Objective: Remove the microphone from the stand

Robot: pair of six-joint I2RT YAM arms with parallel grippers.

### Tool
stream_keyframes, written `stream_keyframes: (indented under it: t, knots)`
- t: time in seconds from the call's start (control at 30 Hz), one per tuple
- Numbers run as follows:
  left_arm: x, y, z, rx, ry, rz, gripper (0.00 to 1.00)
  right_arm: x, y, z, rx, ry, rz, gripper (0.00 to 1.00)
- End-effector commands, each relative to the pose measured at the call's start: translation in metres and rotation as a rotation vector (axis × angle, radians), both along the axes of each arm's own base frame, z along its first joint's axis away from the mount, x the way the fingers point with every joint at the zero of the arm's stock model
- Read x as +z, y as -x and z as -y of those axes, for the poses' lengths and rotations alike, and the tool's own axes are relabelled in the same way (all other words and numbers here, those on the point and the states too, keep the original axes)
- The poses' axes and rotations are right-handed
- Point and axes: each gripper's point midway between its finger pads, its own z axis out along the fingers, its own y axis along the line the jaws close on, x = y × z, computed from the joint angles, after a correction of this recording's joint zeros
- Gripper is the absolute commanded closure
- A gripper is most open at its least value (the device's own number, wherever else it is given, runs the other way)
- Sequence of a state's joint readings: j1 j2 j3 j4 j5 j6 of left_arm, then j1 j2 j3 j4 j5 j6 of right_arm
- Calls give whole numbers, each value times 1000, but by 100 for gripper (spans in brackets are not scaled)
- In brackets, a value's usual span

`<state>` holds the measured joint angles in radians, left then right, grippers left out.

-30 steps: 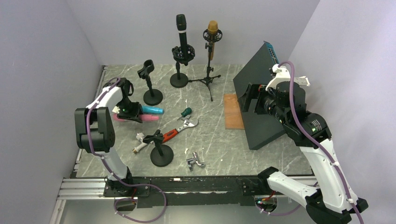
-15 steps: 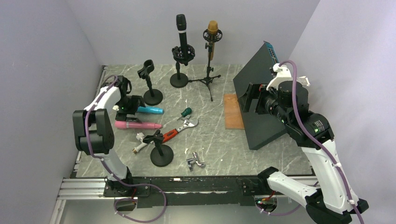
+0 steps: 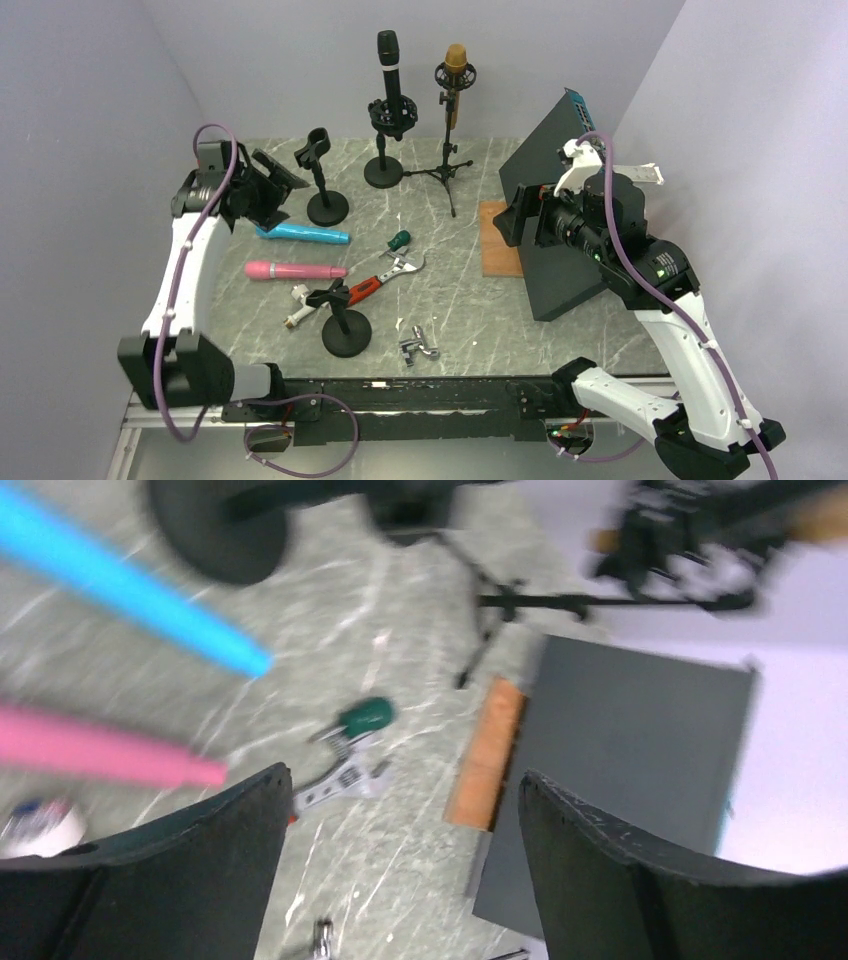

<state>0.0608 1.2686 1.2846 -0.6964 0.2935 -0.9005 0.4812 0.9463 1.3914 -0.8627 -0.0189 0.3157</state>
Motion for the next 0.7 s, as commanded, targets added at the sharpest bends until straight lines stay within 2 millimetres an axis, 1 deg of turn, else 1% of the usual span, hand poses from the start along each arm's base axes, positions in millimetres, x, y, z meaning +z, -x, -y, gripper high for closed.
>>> stream_keyframes:
  t: [0.0, 0.03, 0.07, 0.1, 0.2, 0.27, 0.4, 0.43, 0.47, 0.5, 0.53, 0.57, 0.6, 0.67]
  knots:
    - [100, 0, 45, -315, -49, 630, 9, 16, 7, -7, 51, -48, 61, 0]
    - [117, 2, 52, -336, -41, 746, 3, 17, 9, -6, 51, -49, 62, 0]
    - [136, 4, 56, -345, -40, 856, 1, 18, 11, -4, 48, -47, 61, 0]
    - [150, 2, 57, -340, -39, 935, 1, 19, 13, -2, 44, -42, 61, 0]
    - [187, -3, 82, -393, -36, 1134, 0, 24, 20, 7, 19, -31, 62, 0]
    - [206, -16, 95, -407, -73, 1223, 0, 27, 24, 14, -8, -28, 67, 0]
    - [230, -55, 119, -445, -111, 1277, 1, 26, 26, 28, -71, -10, 78, 0]
    - [232, -66, 124, -462, -124, 1279, 1, 24, 25, 31, -86, -5, 77, 0]
    - [237, -76, 128, -474, -147, 1288, 1, 24, 23, 33, -101, 2, 76, 0]
    - [236, -89, 131, -475, -170, 1282, 1, 23, 22, 35, -117, 10, 70, 0]
    - [243, -99, 131, -461, -190, 1294, 1, 24, 21, 39, -141, 18, 59, 0]
    - [244, -110, 130, -440, -207, 1290, 1, 27, 20, 41, -158, 20, 53, 0]
    - [237, -125, 130, -426, -222, 1281, 1, 31, 19, 42, -168, 18, 52, 0]
    - [234, -142, 129, -387, -239, 1292, 2, 35, 19, 45, -186, 11, 60, 0]
